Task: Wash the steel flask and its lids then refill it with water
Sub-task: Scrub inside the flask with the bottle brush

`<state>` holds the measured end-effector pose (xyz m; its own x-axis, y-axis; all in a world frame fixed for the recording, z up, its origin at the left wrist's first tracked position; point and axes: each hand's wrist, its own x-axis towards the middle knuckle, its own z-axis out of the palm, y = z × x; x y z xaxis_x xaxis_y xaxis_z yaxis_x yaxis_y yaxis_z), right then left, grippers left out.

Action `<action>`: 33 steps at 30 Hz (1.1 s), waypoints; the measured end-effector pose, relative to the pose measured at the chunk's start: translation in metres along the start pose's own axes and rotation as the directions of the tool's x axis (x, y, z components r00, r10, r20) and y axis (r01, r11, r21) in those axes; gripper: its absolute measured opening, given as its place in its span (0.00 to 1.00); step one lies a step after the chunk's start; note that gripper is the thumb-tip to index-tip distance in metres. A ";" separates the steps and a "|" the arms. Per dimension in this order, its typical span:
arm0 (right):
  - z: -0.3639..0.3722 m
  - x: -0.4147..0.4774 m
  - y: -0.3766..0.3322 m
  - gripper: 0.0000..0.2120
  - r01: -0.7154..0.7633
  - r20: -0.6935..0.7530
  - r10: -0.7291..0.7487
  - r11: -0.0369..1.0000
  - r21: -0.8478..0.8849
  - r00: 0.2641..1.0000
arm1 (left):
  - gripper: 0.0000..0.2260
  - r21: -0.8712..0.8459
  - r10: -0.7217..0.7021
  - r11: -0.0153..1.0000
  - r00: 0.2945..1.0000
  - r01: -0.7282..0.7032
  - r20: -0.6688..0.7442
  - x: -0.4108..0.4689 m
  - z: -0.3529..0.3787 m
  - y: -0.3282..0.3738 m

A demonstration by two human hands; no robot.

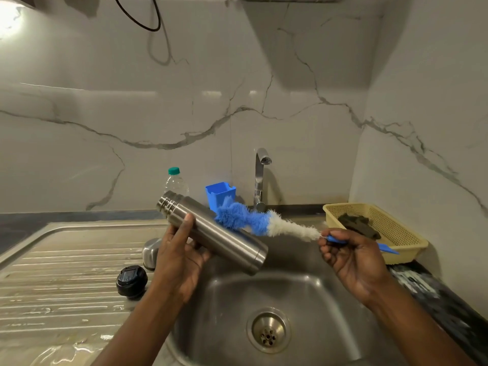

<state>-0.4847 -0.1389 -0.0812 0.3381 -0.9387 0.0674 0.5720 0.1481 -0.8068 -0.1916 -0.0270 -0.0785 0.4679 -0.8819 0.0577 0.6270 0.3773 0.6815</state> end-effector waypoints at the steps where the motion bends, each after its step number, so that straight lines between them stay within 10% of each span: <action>1: 0.001 0.001 0.003 0.08 -0.018 0.008 0.018 1.000 -0.005 1.000 | 0.23 0.004 -0.002 1.000 1.000 0.002 -0.012 -0.001 0.000 -0.001; 26: -0.009 0.006 -0.003 0.22 0.063 -0.011 -0.065 0.993 -0.104 0.998 | 0.15 -0.034 0.123 0.991 0.984 -0.128 -0.131 0.004 -0.007 0.008; 33: -0.019 0.006 -0.018 0.14 0.111 -0.130 -0.114 0.993 -0.031 0.985 | 0.27 -0.105 0.154 0.979 0.975 -0.172 -0.162 0.005 -0.010 0.015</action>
<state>-0.5066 -0.1529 -0.0775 0.1703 -0.9820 0.0820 0.5826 0.0333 -0.8121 -0.1739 -0.0232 -0.0750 0.6534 -0.7558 0.0431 0.5992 0.5511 0.5807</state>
